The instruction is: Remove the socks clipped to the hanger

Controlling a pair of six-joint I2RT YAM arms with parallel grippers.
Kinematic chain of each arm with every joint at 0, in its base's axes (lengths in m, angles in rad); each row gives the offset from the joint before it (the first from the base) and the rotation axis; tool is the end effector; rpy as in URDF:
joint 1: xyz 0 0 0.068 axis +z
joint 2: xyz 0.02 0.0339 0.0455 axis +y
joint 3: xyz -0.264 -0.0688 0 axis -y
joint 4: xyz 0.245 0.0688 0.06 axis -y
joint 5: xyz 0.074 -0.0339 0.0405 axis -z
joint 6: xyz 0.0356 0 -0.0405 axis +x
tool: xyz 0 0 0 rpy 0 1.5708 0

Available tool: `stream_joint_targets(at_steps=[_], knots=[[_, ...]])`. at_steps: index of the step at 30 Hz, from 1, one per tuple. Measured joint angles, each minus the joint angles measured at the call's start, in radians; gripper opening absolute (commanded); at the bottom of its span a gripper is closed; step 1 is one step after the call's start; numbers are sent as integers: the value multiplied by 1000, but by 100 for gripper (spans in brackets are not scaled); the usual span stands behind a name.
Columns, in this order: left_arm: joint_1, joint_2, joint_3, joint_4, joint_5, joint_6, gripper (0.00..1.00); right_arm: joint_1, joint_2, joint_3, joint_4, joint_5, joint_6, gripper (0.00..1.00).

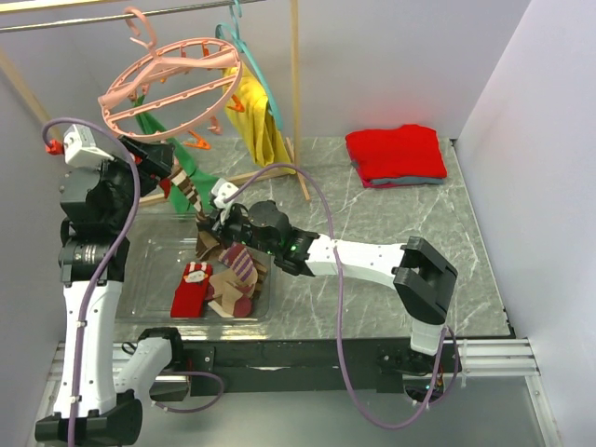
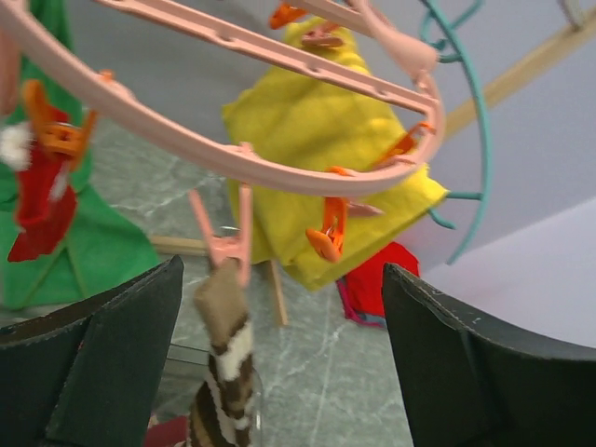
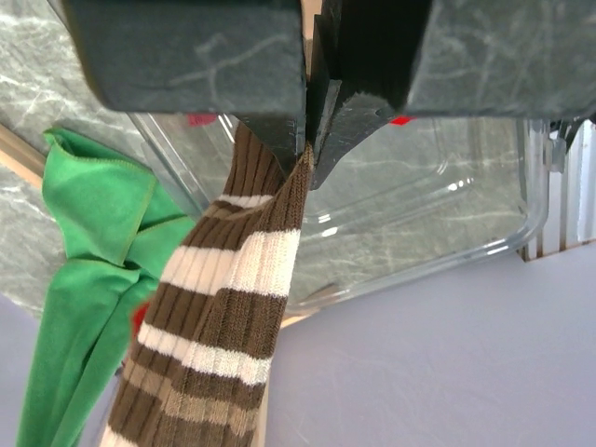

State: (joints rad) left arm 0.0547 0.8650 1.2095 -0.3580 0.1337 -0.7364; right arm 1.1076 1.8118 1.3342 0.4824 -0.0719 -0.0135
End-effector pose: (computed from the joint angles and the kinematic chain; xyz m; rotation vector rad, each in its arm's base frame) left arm 0.1684 0.0045 0.4522 -0.5245 1.5334 -0.6354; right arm 0.1933 0.3927 0.3111 -0.9220 1.3573 0.9074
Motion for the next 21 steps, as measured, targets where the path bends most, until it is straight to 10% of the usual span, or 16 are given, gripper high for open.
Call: stream_joint_targets(at_steps=[21], knots=[[0,113,-95,105,-113,-70,69,-7,-23,-1,-45,-23,6,0]])
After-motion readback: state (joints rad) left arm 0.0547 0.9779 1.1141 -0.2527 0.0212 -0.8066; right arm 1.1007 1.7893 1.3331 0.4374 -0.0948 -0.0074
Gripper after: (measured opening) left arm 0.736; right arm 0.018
